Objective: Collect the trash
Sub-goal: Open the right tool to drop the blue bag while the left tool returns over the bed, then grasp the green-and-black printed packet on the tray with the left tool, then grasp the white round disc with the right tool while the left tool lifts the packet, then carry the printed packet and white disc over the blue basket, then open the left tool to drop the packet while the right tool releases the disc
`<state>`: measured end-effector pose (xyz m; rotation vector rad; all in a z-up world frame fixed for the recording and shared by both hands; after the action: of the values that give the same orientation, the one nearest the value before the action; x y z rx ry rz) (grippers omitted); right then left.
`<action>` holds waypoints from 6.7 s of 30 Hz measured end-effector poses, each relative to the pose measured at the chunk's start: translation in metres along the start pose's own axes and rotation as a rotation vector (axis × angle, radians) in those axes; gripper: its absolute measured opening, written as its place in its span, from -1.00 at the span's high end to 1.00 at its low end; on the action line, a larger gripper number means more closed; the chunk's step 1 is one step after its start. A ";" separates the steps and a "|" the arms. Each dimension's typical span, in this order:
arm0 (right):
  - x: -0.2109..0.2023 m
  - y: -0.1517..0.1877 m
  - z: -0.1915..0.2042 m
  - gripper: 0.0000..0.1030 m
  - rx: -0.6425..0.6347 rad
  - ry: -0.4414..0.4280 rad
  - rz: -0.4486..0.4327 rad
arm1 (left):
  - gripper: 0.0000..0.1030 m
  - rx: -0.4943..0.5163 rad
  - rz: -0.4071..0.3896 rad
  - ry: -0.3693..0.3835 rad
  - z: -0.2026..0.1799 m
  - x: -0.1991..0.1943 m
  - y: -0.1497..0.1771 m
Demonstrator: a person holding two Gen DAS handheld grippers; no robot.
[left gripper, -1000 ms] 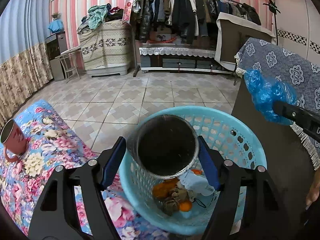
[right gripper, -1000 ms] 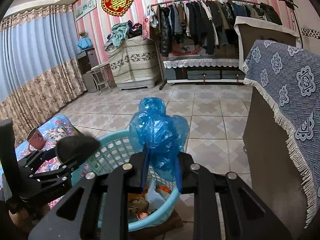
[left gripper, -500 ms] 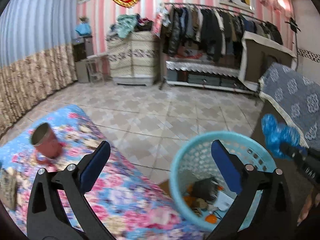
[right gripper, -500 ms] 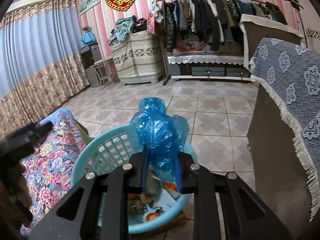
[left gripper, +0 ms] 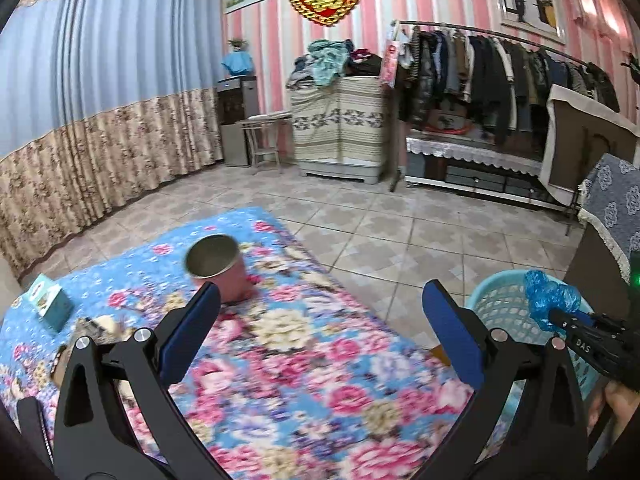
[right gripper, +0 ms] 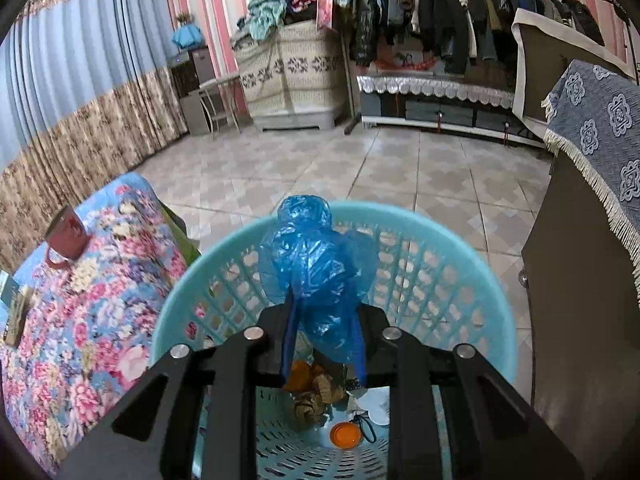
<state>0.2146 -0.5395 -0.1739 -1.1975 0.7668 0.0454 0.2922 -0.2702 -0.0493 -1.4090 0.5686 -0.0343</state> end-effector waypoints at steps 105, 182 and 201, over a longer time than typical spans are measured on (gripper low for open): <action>-0.017 0.080 0.487 -0.91 -0.433 -0.479 0.023 | 0.85 -0.206 0.143 -0.286 0.402 -0.075 0.080; -0.092 -0.045 -0.079 -0.18 0.005 0.081 -0.177 | 0.83 0.176 0.175 0.517 -0.214 0.024 0.060; -0.076 -0.027 -0.092 -0.18 0.029 0.093 -0.126 | -0.28 0.237 0.178 0.460 -0.217 0.033 0.065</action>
<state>0.1215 -0.6015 -0.1227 -1.2241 0.7687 -0.1257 0.2157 -0.4688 -0.1330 -1.1158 1.0344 -0.2805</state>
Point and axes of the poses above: each gripper's, at about its wrist camera, not at the fingertips, and x roughly the way its jaws point, z to its left, y to its underside, the point moved 9 cm from there along x, roughly the way its jaws point, and after that the axes turned 7 degrees about -z, right-handed, at the moved point
